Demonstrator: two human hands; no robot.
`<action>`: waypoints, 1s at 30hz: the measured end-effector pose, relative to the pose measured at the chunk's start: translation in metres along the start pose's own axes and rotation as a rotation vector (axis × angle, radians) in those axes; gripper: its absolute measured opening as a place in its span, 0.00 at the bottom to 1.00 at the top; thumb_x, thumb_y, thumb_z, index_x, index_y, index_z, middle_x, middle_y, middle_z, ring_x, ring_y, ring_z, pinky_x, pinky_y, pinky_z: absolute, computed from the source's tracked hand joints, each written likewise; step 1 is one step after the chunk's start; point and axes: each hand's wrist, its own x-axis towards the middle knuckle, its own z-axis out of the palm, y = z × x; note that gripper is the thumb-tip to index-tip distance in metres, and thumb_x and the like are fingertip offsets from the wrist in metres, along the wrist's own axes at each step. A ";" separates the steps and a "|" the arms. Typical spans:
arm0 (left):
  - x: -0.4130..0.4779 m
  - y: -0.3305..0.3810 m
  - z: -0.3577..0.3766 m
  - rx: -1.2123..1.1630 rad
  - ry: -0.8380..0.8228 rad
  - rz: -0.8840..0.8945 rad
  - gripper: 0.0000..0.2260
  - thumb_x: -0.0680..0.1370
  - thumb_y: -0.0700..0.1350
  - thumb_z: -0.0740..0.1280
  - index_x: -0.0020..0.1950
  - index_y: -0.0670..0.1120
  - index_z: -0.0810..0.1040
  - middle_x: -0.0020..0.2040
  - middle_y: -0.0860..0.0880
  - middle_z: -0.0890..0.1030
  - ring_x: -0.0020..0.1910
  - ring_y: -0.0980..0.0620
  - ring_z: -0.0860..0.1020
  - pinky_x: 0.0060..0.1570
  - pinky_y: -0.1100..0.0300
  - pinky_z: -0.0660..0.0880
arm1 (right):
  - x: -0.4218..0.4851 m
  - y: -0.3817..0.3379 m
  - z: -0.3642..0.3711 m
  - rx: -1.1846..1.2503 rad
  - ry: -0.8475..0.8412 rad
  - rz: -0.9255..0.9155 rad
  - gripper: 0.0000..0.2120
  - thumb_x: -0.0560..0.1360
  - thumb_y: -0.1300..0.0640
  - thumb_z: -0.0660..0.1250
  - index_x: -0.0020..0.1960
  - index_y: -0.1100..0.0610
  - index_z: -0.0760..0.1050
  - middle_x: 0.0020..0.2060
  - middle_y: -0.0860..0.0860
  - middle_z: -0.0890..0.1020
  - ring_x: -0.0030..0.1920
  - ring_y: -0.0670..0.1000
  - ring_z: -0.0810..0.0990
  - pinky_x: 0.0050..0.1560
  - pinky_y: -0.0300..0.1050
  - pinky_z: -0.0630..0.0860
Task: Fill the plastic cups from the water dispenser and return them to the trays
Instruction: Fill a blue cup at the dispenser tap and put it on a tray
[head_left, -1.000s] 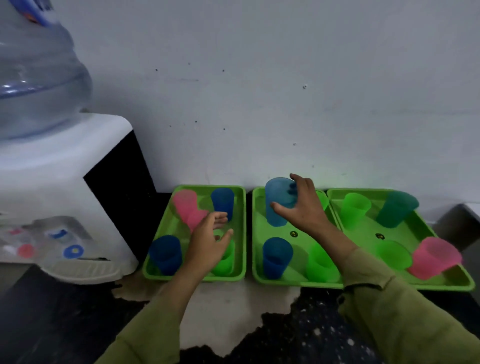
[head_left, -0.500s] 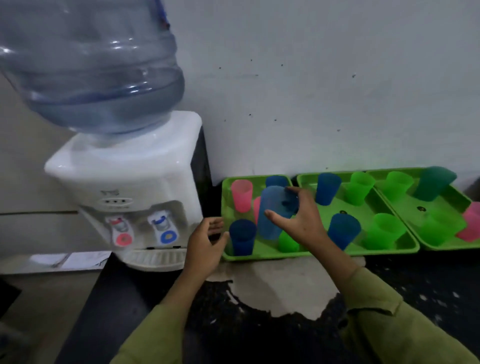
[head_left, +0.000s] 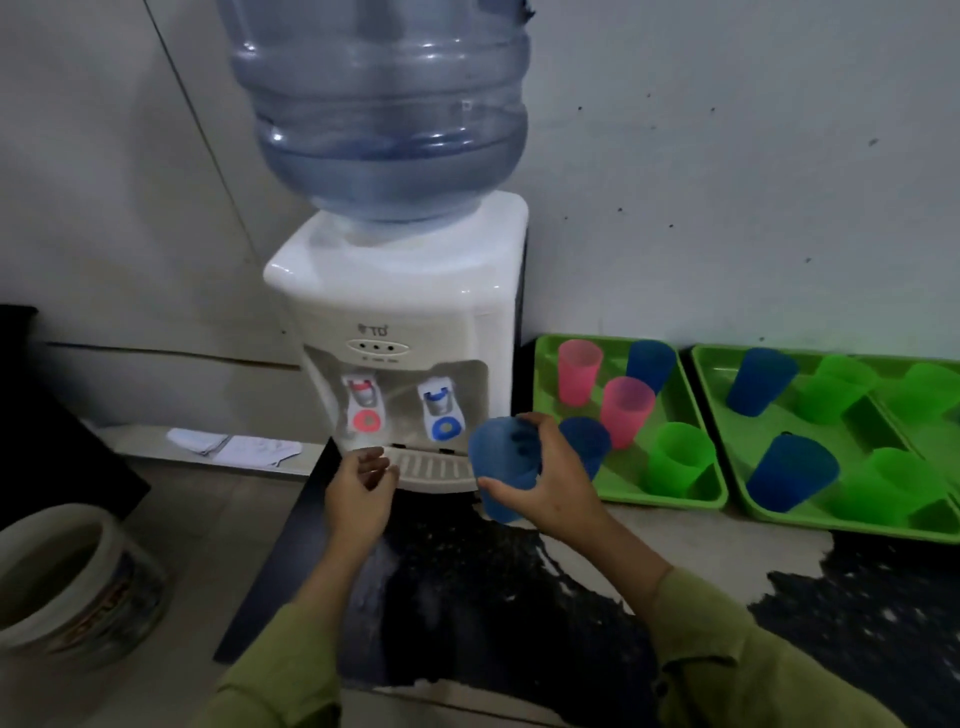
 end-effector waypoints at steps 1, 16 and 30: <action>0.005 -0.002 -0.007 -0.012 0.028 -0.003 0.10 0.74 0.36 0.68 0.54 0.40 0.75 0.48 0.42 0.80 0.48 0.47 0.78 0.49 0.58 0.72 | 0.000 -0.002 0.010 -0.002 -0.016 0.001 0.37 0.63 0.39 0.73 0.66 0.48 0.61 0.58 0.40 0.69 0.57 0.40 0.71 0.55 0.32 0.66; 0.140 -0.003 -0.066 0.011 -0.129 0.229 0.24 0.72 0.36 0.70 0.66 0.40 0.68 0.63 0.42 0.73 0.60 0.47 0.74 0.54 0.58 0.72 | 0.040 -0.039 0.153 -0.143 0.038 0.188 0.40 0.62 0.44 0.76 0.68 0.54 0.62 0.63 0.49 0.72 0.61 0.49 0.73 0.57 0.37 0.69; 0.149 -0.016 -0.074 -0.048 -0.259 0.283 0.24 0.73 0.39 0.70 0.66 0.47 0.66 0.59 0.54 0.71 0.51 0.68 0.72 0.52 0.63 0.74 | 0.074 -0.045 0.194 0.028 0.260 0.299 0.37 0.62 0.50 0.77 0.65 0.55 0.64 0.57 0.49 0.75 0.56 0.46 0.75 0.53 0.35 0.70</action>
